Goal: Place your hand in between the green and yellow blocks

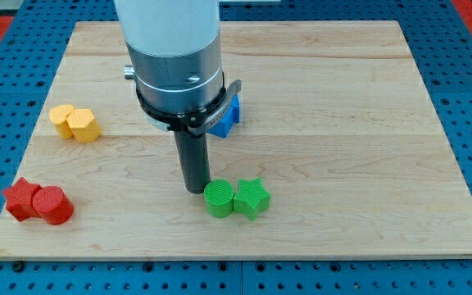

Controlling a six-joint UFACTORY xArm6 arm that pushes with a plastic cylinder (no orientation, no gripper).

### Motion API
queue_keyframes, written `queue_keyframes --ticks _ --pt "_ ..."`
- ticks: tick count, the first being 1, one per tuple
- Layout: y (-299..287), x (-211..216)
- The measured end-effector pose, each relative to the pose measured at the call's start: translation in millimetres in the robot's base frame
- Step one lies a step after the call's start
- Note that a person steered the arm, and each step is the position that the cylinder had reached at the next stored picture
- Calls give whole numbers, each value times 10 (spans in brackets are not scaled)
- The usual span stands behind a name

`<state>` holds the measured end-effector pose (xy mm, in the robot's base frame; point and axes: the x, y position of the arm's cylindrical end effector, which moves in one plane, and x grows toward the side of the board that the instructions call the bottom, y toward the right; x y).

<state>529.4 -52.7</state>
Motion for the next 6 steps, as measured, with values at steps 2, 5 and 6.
queue_keyframes --ticks 2,5,6 --pt "0 -104" --pt "-46 -446" --pt "-524 -454"
